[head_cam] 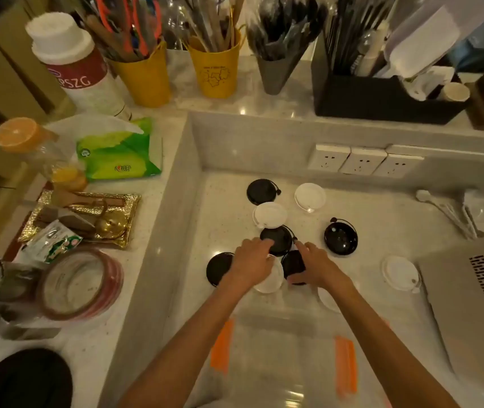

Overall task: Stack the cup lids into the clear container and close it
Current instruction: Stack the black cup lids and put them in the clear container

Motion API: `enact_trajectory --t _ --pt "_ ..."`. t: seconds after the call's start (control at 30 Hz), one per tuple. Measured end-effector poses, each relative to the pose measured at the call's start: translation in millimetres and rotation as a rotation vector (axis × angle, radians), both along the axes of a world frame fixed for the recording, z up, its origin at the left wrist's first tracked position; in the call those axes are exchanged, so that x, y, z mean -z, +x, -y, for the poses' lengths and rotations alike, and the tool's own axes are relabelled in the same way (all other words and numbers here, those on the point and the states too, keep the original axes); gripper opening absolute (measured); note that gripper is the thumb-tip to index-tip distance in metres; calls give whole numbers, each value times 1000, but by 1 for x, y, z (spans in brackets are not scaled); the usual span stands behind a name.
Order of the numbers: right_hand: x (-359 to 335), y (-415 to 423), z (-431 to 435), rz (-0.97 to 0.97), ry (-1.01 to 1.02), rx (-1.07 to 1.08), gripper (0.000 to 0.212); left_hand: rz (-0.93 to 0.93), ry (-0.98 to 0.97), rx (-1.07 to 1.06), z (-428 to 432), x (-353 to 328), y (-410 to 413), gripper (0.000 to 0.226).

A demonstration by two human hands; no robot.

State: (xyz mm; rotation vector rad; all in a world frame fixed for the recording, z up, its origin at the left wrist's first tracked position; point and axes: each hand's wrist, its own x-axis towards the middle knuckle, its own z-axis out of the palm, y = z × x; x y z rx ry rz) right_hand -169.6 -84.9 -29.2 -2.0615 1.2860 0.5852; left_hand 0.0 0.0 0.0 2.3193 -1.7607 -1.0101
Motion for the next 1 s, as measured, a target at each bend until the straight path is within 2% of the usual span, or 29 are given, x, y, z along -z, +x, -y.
enact_trajectory --t 0.07,0.17,0.27,0.33,0.4,0.43,0.53,0.6,0.67,0.73,0.77,0.8,0.87,1.0 --pt "3 1 -2 -27 -34 4 111 -32 5 65 12 4 -20 46" --pt "11 -2 -9 -70 -162 -43 94 25 34 117 19 10 -44 43" --pt "4 -13 -10 9 -242 84 81 -4 -53 -26 17 11 -46 38" --pt "-9 -19 -9 124 -186 203 82 -137 -136 -233 12 3 -46 38" --pt "-29 -15 -13 327 -36 313 87 -409 -151 -478 3 -9 -38 42" --pt "-41 -8 -17 416 33 311 90 -618 -116 -580 -4 -15 -32 44" --pt "-65 26 -36 540 76 117 91 -1350 20 -791 -36 -22 -7 52" --pt "-73 53 -53 535 63 6 90 -1677 28 -876 -59 -21 11 56" --pt "-78 82 -70 553 108 -83 72 -1785 -59 -1023 -81 -18 26 56" --pt "-78 109 -84 656 218 -59 41 -1798 -175 -1169 -102 -15 39 54" --pt "-73 120 -86 702 196 -37 36 -1817 -224 -1218 -114 -13 44 51" --pt "-66 130 -87 690 108 -38 39 -1858 -268 -1250 -125 -11 49 46" --pt "-48 146 -85 504 -74 -170 43 -1980 -326 -1294 -146 -7 54 37" --pt "-26 162 -93 52 -116 -609 50 -2096 -401 -1311 -175 -5 53 41"
